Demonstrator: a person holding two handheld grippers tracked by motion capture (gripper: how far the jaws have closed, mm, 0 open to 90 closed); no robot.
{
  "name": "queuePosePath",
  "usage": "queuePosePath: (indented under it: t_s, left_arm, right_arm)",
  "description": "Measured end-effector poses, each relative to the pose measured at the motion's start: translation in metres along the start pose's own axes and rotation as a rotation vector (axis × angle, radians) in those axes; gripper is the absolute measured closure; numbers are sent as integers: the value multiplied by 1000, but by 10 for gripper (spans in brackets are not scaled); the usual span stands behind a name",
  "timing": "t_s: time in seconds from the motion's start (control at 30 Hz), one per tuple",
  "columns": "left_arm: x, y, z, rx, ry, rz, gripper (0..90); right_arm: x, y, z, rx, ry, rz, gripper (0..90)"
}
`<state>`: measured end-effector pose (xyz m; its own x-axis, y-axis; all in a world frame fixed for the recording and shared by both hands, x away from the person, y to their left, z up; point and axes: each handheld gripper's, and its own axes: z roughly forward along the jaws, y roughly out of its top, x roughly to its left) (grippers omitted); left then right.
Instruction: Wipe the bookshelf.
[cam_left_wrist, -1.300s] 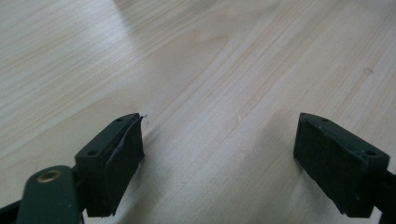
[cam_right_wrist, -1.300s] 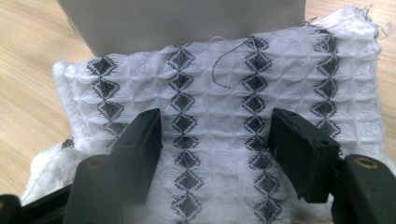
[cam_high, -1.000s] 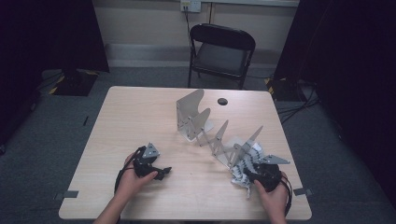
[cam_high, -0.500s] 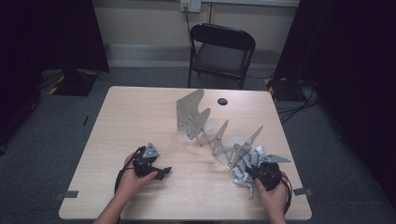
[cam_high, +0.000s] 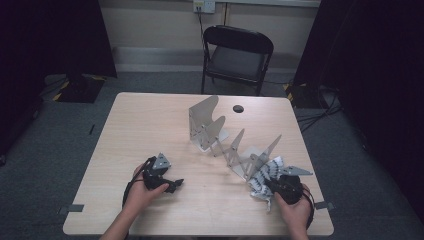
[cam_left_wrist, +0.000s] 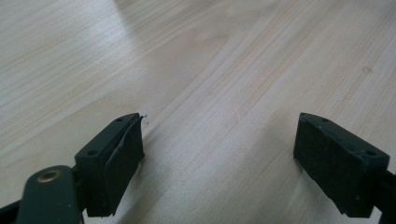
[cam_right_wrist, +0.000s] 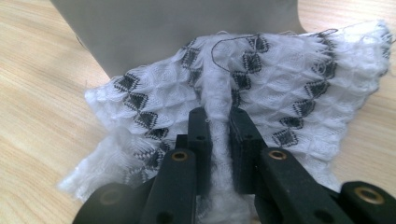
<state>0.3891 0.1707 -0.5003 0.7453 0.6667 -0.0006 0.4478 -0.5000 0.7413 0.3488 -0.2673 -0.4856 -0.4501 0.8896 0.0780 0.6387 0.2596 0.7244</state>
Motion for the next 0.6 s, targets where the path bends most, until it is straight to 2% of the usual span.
queuePosePath:
  t_s: [0.37, 0.6]
  left_arm:
    - [0, 0, 0, -2, 0, -2, 156]
    - [0, 0, 0, -2, 0, -2, 156]
  right_arm:
    - [-5, 1, -19, -20, -1, -7, 813]
    - [-5, 5, -30, -41, 16, -13, 813]
